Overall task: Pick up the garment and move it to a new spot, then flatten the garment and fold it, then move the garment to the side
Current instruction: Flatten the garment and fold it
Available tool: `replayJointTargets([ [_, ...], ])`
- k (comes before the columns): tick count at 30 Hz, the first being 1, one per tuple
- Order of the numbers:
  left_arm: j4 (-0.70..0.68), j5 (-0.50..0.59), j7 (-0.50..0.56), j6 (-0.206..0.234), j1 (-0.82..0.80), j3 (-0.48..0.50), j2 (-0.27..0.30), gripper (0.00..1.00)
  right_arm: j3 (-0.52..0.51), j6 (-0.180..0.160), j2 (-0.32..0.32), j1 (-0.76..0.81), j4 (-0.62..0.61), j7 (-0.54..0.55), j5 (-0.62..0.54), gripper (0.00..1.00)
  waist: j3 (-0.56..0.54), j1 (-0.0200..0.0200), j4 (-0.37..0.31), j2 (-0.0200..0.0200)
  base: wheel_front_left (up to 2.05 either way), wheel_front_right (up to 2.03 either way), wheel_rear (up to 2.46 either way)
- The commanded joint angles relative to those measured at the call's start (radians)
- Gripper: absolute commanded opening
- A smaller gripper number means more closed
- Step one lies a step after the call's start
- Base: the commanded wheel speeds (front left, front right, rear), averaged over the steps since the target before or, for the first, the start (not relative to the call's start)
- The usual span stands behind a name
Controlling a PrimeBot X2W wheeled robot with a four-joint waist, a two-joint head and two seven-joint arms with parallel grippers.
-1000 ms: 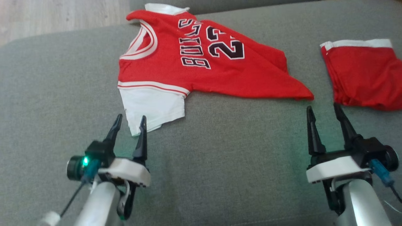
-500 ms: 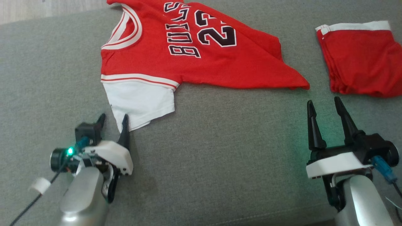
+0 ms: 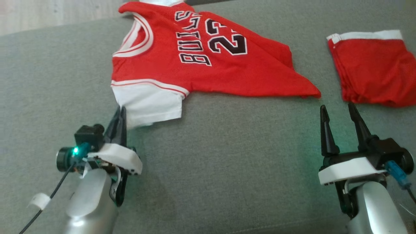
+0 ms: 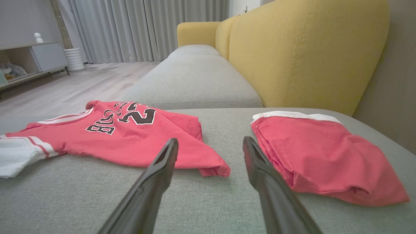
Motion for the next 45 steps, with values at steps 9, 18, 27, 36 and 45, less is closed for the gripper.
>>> replayJointTargets([
  [9,-0.237,-0.005,-0.069,0.051,0.035,0.118,0.019,0.00,0.027,-0.001,-0.004,-0.005,0.048,-0.010,-0.049,1.00,-0.065,0.0001,0.057,0.0000,0.00,0.00,0.00],
  [18,-0.362,0.026,-0.069,0.027,0.127,0.117,-0.005,0.00,-0.022,-0.001,-0.004,-0.081,0.213,0.058,0.046,1.00,-0.058,0.0001,0.106,0.0000,0.00,0.00,0.00],
  [27,-0.380,0.040,-0.069,0.006,0.125,0.092,-0.026,0.00,-0.056,-0.001,-0.004,-0.227,0.480,0.075,0.058,1.00,-0.033,0.0001,0.144,0.0000,0.00,0.00,0.00],
  [36,-0.390,0.050,-0.069,-0.001,0.118,0.094,-0.033,0.00,-0.016,-0.001,-0.004,-0.312,0.675,0.047,0.060,0.00,-0.024,0.0001,0.153,0.0000,0.00,0.00,0.00],
  [45,-0.395,0.045,-0.069,-0.003,0.121,0.124,-0.029,0.00,0.031,-0.001,-0.004,-0.353,0.693,-0.004,0.122,0.00,-0.050,0.0001,0.129,0.0000,0.00,0.00,0.00],
])
